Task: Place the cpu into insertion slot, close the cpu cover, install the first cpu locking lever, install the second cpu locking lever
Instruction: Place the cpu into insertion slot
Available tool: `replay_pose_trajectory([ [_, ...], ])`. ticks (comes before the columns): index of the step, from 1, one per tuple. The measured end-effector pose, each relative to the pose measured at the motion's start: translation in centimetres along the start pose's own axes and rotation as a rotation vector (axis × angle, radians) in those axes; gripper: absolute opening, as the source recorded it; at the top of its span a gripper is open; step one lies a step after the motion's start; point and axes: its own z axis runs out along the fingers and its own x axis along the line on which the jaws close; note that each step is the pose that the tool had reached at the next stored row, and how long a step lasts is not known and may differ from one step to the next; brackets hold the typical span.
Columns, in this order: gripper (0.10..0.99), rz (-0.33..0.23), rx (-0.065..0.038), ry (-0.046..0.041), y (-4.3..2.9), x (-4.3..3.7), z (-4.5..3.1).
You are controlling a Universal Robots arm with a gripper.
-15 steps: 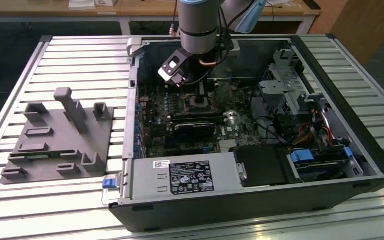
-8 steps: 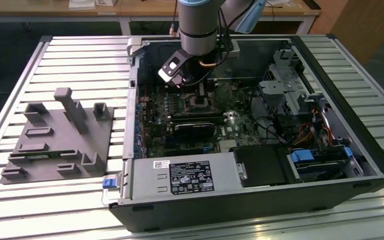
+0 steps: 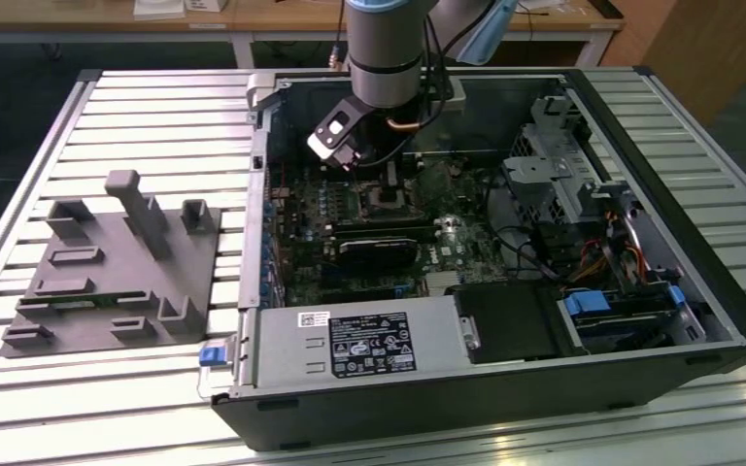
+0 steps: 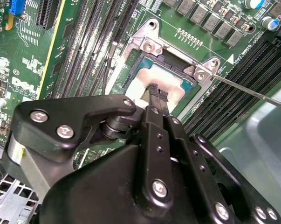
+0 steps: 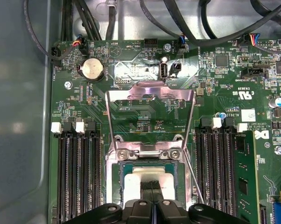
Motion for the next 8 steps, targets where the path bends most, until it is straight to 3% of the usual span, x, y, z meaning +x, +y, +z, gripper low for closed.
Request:
replay_pose_trajectory([
  [3, 0.106, 0.000, -0.002, 0.0026, 0.04, 0.04, -0.19],
  [8, 0.106, 0.000, 0.000, 0.0002, 0.15, 0.02, -1.61],
])
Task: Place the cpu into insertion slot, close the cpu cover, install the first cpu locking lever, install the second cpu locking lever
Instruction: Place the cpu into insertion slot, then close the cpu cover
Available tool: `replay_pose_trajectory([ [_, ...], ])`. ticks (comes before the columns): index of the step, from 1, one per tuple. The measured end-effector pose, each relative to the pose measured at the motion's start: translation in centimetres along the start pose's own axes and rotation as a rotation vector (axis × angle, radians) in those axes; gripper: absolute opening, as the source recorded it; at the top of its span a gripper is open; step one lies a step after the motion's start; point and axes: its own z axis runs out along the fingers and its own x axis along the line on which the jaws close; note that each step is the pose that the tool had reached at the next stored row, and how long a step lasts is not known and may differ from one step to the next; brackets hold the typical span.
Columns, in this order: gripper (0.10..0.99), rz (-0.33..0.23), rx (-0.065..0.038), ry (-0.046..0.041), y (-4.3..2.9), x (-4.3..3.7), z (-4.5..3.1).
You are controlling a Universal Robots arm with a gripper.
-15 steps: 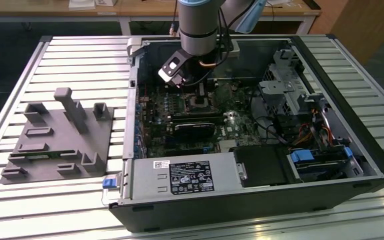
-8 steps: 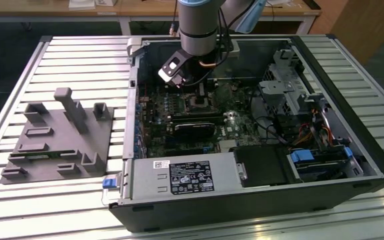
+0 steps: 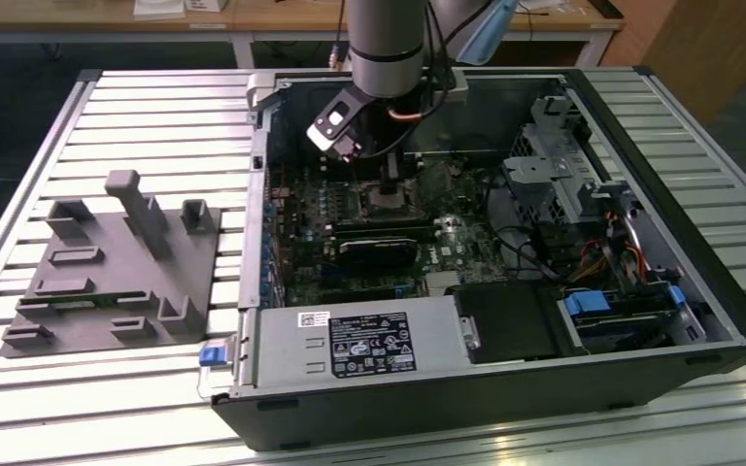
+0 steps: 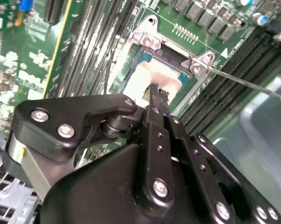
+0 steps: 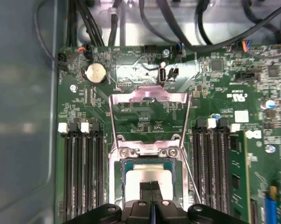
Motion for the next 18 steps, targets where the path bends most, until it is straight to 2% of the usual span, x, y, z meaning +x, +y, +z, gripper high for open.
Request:
replay_pose_trajectory([
  [5, 0.106, 0.000, -0.001, 0.0002, 0.15, 0.02, -1.64],
  [7, 0.106, 0.000, -0.001, 0.0000, 0.19, 0.03, -2.05],
  [18, 0.106, 0.000, -0.002, -0.0004, 0.20, 0.03, -2.14],
])
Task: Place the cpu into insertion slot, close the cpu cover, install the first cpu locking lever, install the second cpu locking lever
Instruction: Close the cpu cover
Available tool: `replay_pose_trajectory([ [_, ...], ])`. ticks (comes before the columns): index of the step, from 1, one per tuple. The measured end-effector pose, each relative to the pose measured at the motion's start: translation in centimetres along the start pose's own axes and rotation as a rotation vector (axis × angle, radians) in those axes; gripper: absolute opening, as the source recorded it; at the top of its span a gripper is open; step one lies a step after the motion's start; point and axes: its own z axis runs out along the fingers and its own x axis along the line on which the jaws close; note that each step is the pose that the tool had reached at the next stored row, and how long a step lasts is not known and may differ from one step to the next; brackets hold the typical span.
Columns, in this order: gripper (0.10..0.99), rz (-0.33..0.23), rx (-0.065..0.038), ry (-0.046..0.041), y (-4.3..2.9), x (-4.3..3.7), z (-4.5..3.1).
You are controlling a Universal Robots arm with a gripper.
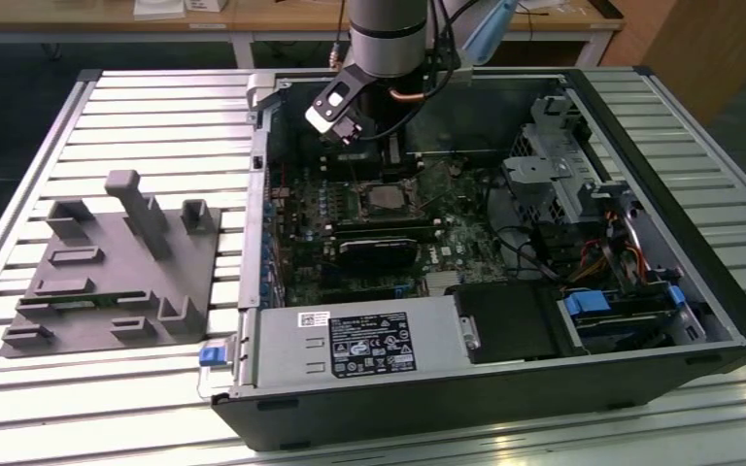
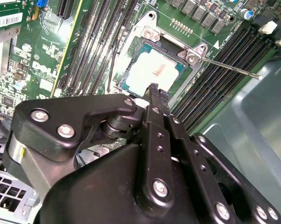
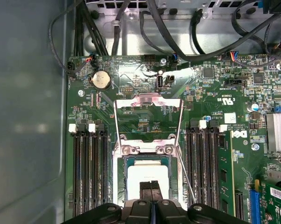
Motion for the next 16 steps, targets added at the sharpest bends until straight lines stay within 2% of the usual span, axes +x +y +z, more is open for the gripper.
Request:
replay_pose_trajectory([
  [6, 0.106, 0.000, 0.000, -0.0001, 0.02, 0.00, -0.27],
  [16, 0.106, 0.000, 0.000, 0.0000, 0.24, 0.03, -2.62],
])
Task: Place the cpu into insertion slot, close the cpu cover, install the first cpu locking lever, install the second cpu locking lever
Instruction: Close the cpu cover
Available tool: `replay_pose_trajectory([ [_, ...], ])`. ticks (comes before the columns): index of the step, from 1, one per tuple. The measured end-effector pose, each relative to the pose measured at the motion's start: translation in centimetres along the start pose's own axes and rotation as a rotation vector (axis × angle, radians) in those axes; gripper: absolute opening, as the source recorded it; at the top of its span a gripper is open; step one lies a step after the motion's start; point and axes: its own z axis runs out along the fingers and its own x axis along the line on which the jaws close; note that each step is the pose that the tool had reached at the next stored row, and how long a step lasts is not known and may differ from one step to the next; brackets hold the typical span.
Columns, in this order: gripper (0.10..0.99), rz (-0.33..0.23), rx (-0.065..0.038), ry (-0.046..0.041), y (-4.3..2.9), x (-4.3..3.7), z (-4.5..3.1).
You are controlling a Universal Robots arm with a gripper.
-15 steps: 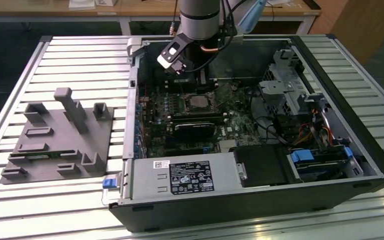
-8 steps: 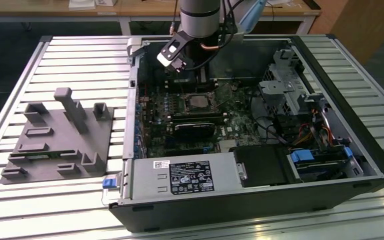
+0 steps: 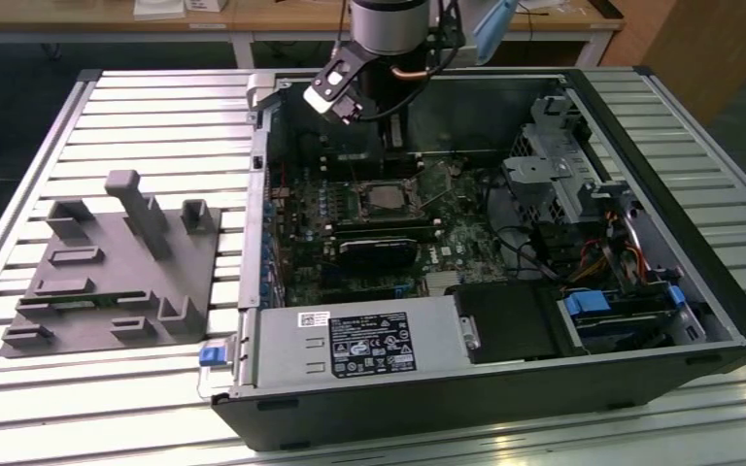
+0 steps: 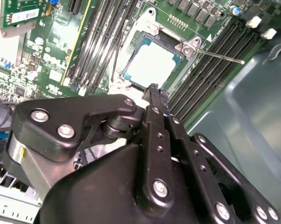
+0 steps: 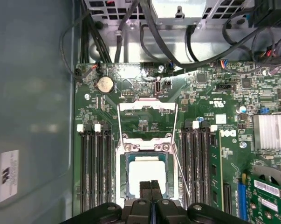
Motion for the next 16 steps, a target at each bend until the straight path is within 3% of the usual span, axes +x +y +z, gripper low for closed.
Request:
replay_pose_trajectory([
  [7, 0.106, 0.000, 0.000, -0.0001, 0.18, 0.01, -0.12],
  [16, 0.106, 0.000, 0.000, 0.0000, 2.77, 0.09, 0.13],
])
